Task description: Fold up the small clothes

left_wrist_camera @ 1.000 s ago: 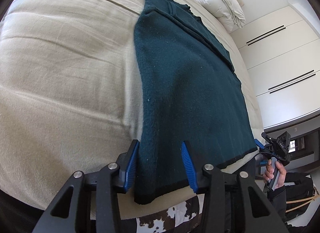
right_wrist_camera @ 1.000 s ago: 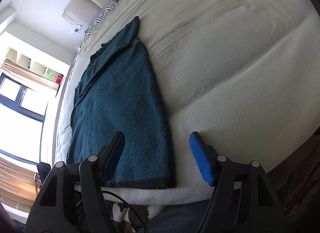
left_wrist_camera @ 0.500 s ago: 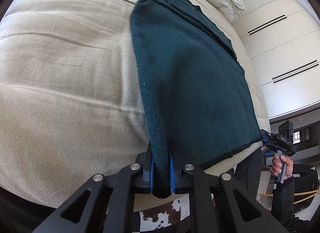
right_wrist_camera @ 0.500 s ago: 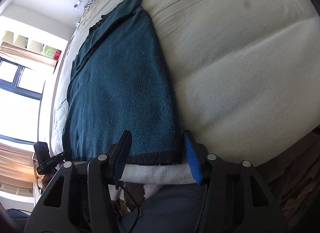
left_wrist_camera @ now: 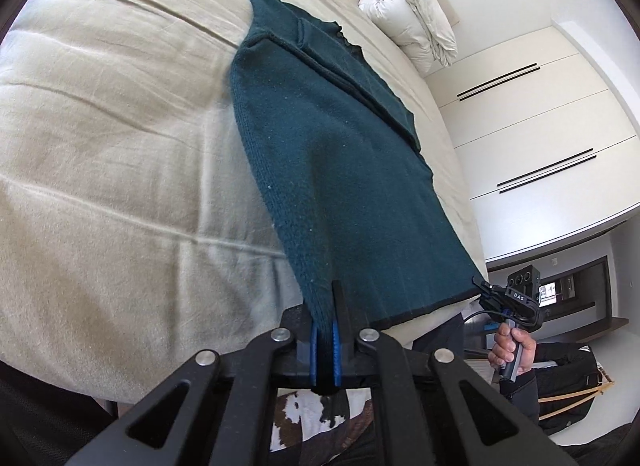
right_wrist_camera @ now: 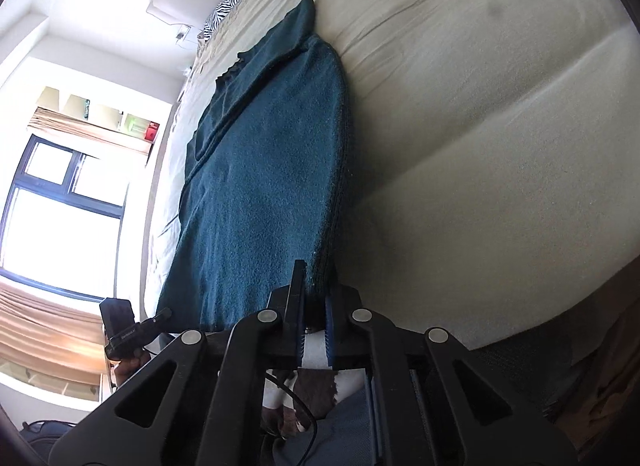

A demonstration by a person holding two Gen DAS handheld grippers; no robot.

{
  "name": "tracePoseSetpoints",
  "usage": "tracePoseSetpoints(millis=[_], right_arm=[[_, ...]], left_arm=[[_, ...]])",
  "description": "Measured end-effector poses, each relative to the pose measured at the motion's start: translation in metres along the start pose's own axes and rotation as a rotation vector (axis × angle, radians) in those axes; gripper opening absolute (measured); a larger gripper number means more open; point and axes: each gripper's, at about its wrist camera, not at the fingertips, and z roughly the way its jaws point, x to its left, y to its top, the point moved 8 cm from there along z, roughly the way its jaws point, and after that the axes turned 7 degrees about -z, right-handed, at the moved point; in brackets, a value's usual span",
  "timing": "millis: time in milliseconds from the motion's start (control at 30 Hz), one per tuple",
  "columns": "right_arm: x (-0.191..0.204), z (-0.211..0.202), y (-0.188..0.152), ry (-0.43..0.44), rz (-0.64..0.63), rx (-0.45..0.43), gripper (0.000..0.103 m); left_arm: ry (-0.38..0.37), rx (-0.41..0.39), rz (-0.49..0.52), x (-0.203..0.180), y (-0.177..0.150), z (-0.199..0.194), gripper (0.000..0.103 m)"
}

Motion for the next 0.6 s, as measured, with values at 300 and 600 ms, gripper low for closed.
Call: tracePoseSetpoints(millis=[300,600], right_arm=[[0.031,-0.017,0.035,0.147,0.000,-0.112,0.006],[0.054,-0.007,0.100,0.218,0.019,-0.196,0.006]], left_arm=[[-0.234,-0.051,-0.101,-0.024,0.025,-0.024,0.007],[-0.357,-0.120,-0.210,-0.029,0.085,-0.030,0.007]])
